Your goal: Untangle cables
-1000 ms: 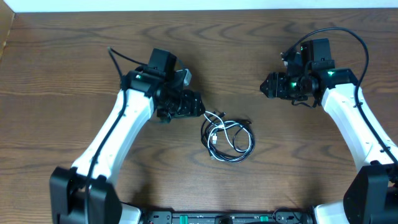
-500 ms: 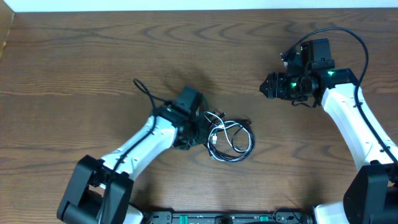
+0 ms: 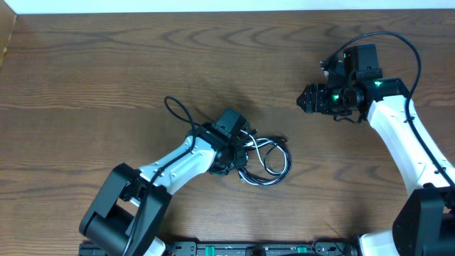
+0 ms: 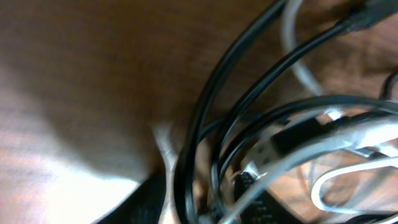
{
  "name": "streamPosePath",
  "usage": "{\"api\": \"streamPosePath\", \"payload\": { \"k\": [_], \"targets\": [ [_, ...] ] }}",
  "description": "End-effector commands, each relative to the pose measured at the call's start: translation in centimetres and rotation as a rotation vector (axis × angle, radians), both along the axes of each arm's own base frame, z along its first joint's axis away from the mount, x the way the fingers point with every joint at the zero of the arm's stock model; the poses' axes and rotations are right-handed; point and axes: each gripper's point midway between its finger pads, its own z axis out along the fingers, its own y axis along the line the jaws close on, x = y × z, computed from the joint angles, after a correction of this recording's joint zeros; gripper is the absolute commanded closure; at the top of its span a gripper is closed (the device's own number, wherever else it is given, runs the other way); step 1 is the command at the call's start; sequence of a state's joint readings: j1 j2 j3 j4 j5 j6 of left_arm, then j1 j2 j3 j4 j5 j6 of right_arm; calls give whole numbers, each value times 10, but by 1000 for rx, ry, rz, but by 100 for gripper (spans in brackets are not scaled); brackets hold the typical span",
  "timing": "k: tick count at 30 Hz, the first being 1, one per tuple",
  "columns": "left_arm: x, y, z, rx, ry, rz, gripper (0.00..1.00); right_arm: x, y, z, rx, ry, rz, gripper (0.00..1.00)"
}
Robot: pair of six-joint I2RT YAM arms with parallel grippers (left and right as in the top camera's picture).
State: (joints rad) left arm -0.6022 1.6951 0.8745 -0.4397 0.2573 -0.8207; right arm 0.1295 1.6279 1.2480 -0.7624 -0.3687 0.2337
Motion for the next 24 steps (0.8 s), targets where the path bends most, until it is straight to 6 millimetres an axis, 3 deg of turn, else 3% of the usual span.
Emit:
{"api": "streamPosePath", "payload": {
  "k": [1, 2, 6, 11, 15, 20, 24],
  "targets": [
    [-8, 5, -18, 39, 51, 19, 85, -2, 1, -4, -7, 9, 16, 32],
    [-7, 4, -18, 36, 47, 19, 92, -2, 1, -4, -7, 11, 16, 32],
    [4, -3, -9, 3, -12, -12, 92, -4, 7, -4, -3, 14, 30, 33],
    [25, -22, 37, -90, -146, -97, 93, -11, 27, 3, 78, 11, 106, 36],
    [43, -33, 84, -200, -265, -88, 93, -24, 62, 31, 257, -48, 288, 39],
    [56, -35, 130, -386, -332, -77, 92, -33, 73, 58, 337, -96, 334, 39],
    [63, -33, 154, -531, -335, -84, 92, -40, 80, 80, 391, -139, 370, 40]
  ]
}}
